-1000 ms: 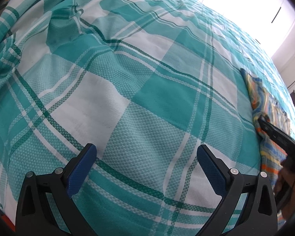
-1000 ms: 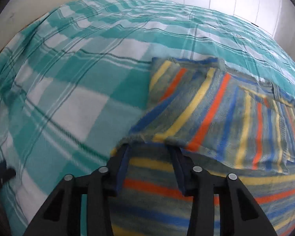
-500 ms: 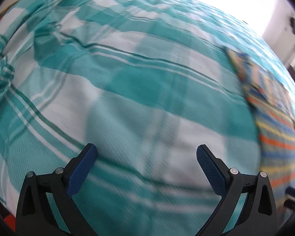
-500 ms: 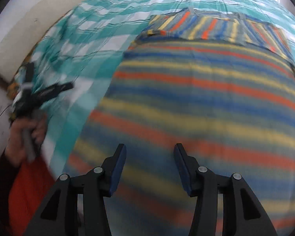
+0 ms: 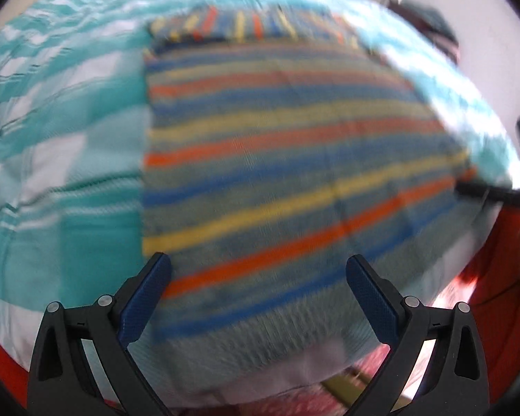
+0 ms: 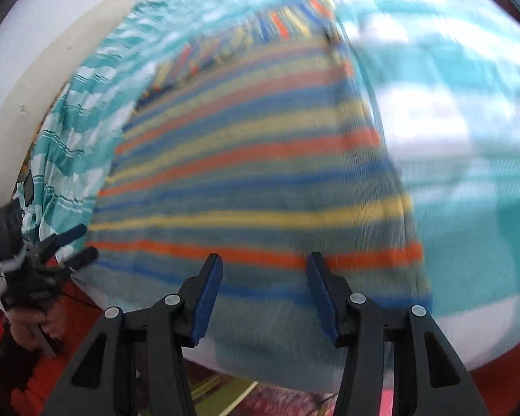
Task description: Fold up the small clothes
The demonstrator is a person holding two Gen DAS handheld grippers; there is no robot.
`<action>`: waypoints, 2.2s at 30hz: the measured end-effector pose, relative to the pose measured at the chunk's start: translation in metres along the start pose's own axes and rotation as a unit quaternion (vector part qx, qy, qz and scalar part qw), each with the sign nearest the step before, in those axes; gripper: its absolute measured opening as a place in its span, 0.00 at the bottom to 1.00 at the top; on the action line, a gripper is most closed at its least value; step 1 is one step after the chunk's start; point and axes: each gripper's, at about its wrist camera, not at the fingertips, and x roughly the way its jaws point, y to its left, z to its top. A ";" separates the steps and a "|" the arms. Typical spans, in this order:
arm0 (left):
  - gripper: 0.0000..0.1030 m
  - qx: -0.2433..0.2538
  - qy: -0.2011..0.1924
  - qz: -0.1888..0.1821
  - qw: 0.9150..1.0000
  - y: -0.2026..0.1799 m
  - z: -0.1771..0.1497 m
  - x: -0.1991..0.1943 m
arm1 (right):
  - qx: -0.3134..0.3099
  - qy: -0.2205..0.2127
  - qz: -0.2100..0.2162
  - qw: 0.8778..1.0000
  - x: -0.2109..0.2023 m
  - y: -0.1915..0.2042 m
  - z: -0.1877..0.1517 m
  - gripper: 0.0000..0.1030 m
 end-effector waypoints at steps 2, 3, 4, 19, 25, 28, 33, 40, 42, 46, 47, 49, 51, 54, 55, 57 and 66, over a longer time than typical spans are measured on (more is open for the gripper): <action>0.98 0.029 0.000 0.018 0.999 -0.010 -0.006 0.000 | 0.003 -0.009 0.007 1.000 -0.003 -0.004 -0.001 0.50; 0.98 0.033 0.001 0.019 0.999 -0.011 -0.007 -0.001 | 0.002 -0.009 0.008 1.000 -0.003 -0.004 -0.002 0.50; 0.98 0.030 0.002 0.015 0.999 -0.010 -0.008 -0.002 | 0.003 -0.010 0.008 1.000 -0.003 -0.005 -0.003 0.50; 0.99 0.030 0.009 0.008 0.999 -0.011 -0.008 0.005 | -0.020 -0.019 -0.008 1.000 0.002 0.005 -0.009 0.61; 0.99 0.030 0.009 0.008 0.999 -0.011 -0.008 0.006 | -0.011 -0.021 -0.001 1.000 0.002 0.002 -0.008 0.61; 0.99 0.030 0.011 0.009 0.999 -0.011 -0.008 0.005 | -0.010 -0.021 0.000 1.000 0.001 0.001 -0.009 0.61; 0.98 -0.014 0.005 -0.015 1.000 0.003 -0.012 -0.034 | 0.008 -0.012 0.006 1.000 -0.015 -0.003 -0.003 0.60; 0.98 -0.174 -0.022 -0.052 0.983 0.080 -0.030 -0.063 | 0.068 -0.067 0.000 0.995 -0.093 -0.056 0.006 0.60; 0.98 -0.213 -0.003 -0.061 0.975 0.092 -0.031 -0.052 | 0.087 -0.057 -0.001 0.995 -0.095 -0.072 0.007 0.60; 0.97 -0.204 0.027 -0.065 0.976 0.085 -0.028 -0.034 | 0.090 0.001 0.030 0.995 -0.075 -0.080 0.004 0.60; 0.97 -0.191 0.031 -0.065 0.979 0.081 -0.026 -0.032 | 0.084 0.016 0.039 0.996 -0.069 -0.078 0.003 0.60; 0.93 -0.160 0.043 -0.063 0.984 0.068 -0.027 -0.028 | 0.058 0.036 0.022 0.997 -0.054 -0.071 0.002 0.60; 0.69 -0.135 0.055 -0.055 0.988 0.055 -0.024 -0.026 | 0.043 0.053 0.009 0.998 -0.042 -0.068 0.002 0.61; 0.34 -0.135 0.077 -0.058 0.986 0.050 -0.024 -0.022 | 0.030 0.075 0.049 0.996 -0.036 -0.067 0.003 0.24; 0.22 -0.144 0.084 -0.065 0.984 0.052 -0.023 -0.021 | 0.029 0.081 0.056 0.995 -0.034 -0.068 0.003 0.09; 0.06 -0.166 0.090 -0.085 0.978 0.056 -0.024 -0.023 | 0.026 0.088 0.059 0.994 -0.033 -0.069 0.002 0.08; 0.04 -0.228 -0.009 -0.173 0.958 0.083 0.007 -0.071 | 0.113 -0.013 0.174 0.978 -0.069 -0.085 0.019 0.07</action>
